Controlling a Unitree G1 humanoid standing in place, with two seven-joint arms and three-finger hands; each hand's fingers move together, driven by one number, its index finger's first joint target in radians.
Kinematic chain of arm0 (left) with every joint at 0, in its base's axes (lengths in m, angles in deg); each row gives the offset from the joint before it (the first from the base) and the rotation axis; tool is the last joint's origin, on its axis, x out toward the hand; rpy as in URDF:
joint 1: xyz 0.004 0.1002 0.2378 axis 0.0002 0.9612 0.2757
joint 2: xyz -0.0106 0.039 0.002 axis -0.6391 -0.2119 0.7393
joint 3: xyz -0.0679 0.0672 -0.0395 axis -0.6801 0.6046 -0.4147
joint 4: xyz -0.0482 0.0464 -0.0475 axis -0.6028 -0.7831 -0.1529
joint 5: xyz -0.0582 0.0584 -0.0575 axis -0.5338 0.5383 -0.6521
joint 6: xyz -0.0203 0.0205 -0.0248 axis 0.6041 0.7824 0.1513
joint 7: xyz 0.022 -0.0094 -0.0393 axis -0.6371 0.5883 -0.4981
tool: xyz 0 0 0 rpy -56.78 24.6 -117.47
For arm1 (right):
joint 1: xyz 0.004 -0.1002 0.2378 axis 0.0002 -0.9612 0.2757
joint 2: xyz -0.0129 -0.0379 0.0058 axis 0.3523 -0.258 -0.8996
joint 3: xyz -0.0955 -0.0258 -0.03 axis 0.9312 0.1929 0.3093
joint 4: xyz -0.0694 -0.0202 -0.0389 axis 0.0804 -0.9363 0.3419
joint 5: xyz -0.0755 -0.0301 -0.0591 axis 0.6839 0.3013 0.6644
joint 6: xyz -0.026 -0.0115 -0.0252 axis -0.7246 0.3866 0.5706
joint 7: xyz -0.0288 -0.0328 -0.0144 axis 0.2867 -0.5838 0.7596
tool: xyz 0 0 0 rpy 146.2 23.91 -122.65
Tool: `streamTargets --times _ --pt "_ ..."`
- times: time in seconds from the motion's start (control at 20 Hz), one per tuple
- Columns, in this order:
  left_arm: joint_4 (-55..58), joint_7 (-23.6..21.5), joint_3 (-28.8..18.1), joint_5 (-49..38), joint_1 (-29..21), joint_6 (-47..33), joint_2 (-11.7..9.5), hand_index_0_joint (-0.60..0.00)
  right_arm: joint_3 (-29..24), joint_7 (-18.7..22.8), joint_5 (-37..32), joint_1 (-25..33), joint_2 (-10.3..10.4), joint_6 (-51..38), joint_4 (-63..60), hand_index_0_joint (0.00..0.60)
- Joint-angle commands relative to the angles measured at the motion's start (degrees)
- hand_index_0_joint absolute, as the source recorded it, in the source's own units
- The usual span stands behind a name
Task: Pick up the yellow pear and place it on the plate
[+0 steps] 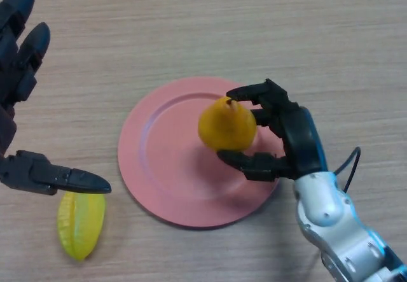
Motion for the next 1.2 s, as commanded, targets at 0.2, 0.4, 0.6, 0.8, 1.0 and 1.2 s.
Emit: streamTargets --times 0.2,0.4,0.6,0.8,1.0,1.2 --pt "2.46 -0.74 -5.06 -2.0 -1.09 -5.67 -2.07 0.0 3.58 2.74 -0.07 4.41 -0.22 -5.82 -3.35 0.6" --pt "2.26 -0.71 -4.76 -1.72 -0.84 -6.1 -1.89 0.0 3.64 1.35 1.78 4.42 -0.22 -4.28 -4.76 0.4" --pt "2.18 -0.71 -4.36 -0.87 -0.6 -6.55 -1.6 0.0 2.29 -2.03 1.05 3.37 -0.22 -3.65 -1.61 0.0" --pt "2.93 -0.59 -4.34 -1.51 -0.62 -5.52 -1.56 0.0 -2.86 -6.6 1.25 1.36 -0.22 0.21 10.27 0.0" --pt "2.73 -0.12 -3.9 -1.04 0.13 -5.85 -1.05 0.0 -10.57 -13.83 3.9 -3.46 -0.22 5.49 24.51 0.0" --pt "2.07 0.12 -2.54 0.3 0.39 -6.44 -0.36 0.0 -18.23 -20.97 5.4 -10.87 -0.22 8.28 37.41 0.0"
